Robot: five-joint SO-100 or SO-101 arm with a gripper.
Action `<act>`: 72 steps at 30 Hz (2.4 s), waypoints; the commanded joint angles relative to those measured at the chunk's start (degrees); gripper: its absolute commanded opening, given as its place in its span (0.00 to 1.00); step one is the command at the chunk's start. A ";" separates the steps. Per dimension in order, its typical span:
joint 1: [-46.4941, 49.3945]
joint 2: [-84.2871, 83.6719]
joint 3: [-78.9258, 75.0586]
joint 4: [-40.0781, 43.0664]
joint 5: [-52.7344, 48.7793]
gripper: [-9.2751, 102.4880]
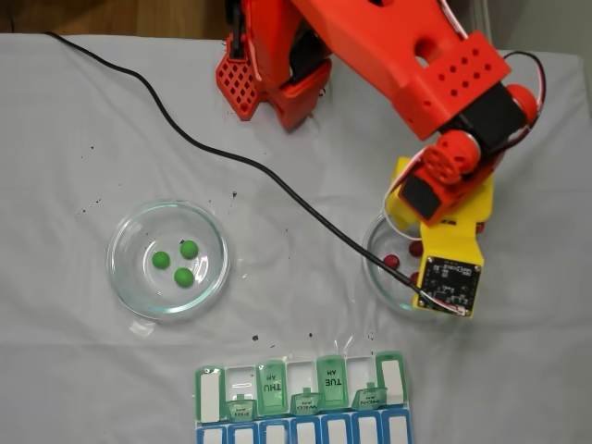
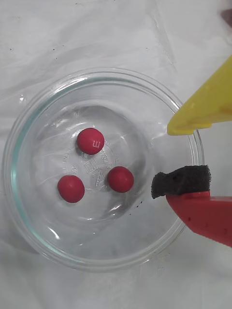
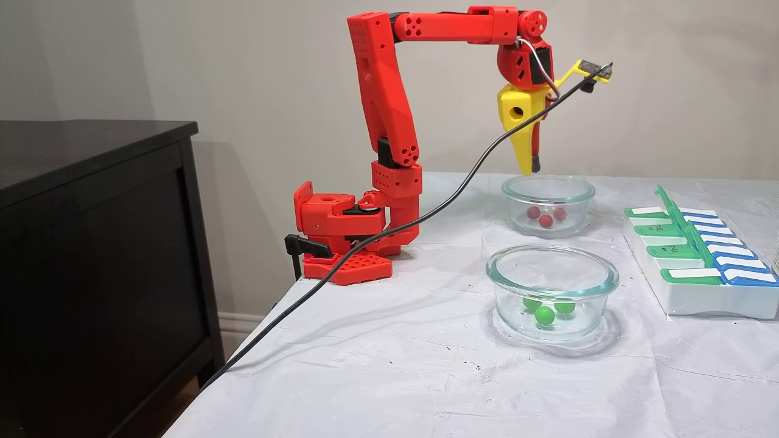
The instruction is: Sort medicines into box.
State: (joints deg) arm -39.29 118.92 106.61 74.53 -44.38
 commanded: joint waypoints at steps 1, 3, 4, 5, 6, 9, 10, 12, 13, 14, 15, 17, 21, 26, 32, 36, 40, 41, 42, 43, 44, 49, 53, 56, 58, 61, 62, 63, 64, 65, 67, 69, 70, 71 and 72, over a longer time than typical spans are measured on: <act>-1.41 0.44 -2.29 -2.02 1.05 0.23; -1.23 -0.09 -2.37 -3.08 2.72 0.23; -1.05 -0.44 -2.46 -3.52 3.43 0.23; -1.05 -0.97 -2.55 -3.69 3.87 0.23; -1.14 -1.49 -2.64 -3.87 3.96 0.24; -1.41 -2.20 -1.85 -5.27 4.83 0.24; -1.41 -2.29 -1.41 -6.06 5.01 0.24; -1.41 -2.64 -0.79 -7.38 5.63 0.24; -1.41 -2.81 -0.70 -7.73 5.89 0.24; -1.32 -3.25 -0.79 -7.91 5.98 0.24; -1.32 -3.60 -0.79 -7.91 5.98 0.24; -1.32 -3.69 -0.70 -8.35 6.24 0.24; -1.76 -3.60 0.44 -8.53 6.24 0.25; -1.93 -4.13 2.02 -10.46 7.65 0.25; -2.64 -5.98 3.60 -12.39 9.58 0.25; -2.37 -6.94 3.52 -12.57 10.02 0.25; -2.11 -7.82 3.96 -13.36 10.28 0.25; -2.02 -8.00 4.22 -13.71 10.28 0.25; -1.85 -8.26 4.22 -14.06 10.28 0.25; -1.85 -8.53 4.31 -14.24 10.28 0.25; -1.76 -8.70 4.48 -14.77 10.46 0.25; -1.58 -9.40 4.75 -16.08 10.81 0.25; -1.58 -10.11 5.36 -17.75 11.43 0.26; -1.49 -10.63 5.36 -18.37 11.69 0.26; -1.58 -10.37 5.54 -18.63 11.87 0.26; -1.58 -10.11 6.42 -19.95 12.30 0.26; -1.58 -10.11 6.50 -20.30 12.39 0.26; -1.41 -10.55 6.68 -20.92 12.48 0.26; -1.32 -10.99 6.68 -21.36 12.48 0.26; -1.32 -11.25 6.68 -21.62 12.48 0.26; -1.32 -11.51 6.86 -21.97 12.39 0.26; -1.32 -11.51 7.21 -22.59 12.39 0.26; -1.23 -11.51 7.38 -23.03 12.30 0.26; -1.14 -11.69 7.38 -23.20 12.30 0.26; -1.14 -11.78 7.38 -23.29 12.30 0.26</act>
State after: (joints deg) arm -40.78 106.26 114.52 52.21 -32.08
